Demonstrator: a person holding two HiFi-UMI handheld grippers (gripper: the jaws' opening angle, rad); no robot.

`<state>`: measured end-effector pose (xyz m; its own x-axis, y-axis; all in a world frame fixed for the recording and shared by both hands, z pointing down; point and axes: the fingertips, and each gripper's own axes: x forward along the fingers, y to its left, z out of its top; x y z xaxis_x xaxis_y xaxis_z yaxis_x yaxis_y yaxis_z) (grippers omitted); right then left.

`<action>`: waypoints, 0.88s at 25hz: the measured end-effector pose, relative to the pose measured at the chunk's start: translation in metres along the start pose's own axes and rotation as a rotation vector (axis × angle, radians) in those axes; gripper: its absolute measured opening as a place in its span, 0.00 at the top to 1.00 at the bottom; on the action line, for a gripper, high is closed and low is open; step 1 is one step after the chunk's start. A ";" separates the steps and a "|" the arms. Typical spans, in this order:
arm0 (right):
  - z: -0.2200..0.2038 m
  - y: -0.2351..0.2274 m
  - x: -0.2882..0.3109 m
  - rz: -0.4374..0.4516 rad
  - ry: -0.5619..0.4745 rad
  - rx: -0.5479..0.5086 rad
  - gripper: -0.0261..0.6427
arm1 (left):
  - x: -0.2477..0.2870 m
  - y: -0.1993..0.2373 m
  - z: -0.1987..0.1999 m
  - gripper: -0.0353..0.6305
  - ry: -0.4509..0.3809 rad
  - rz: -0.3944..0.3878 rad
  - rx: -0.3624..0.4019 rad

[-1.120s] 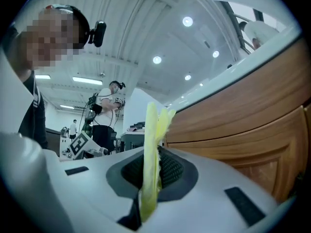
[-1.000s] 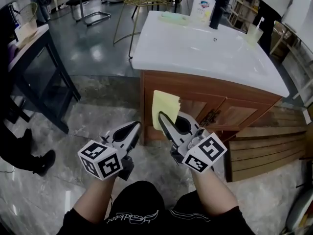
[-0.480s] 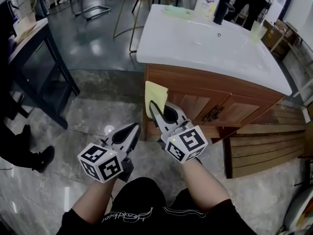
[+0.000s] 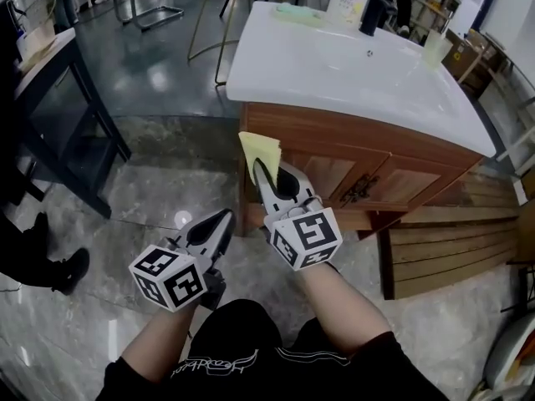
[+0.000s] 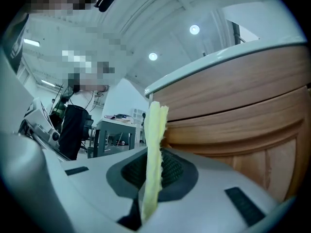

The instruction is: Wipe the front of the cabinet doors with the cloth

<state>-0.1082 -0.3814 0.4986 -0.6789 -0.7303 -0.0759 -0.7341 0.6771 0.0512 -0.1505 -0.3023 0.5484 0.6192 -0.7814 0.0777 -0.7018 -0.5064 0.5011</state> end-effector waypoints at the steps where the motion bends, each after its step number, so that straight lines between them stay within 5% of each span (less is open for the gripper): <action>1: 0.000 -0.002 0.000 -0.012 0.002 -0.006 0.90 | 0.000 -0.001 0.001 0.94 -0.001 0.000 -0.002; 22: -0.002 -0.059 -0.042 -0.173 -0.003 -0.012 0.90 | 0.009 -0.014 -0.007 0.94 0.023 0.003 0.033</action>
<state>-0.0360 -0.3910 0.5013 -0.5420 -0.8358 -0.0872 -0.8403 0.5399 0.0490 -0.1325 -0.2998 0.5482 0.6247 -0.7746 0.0988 -0.7146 -0.5160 0.4723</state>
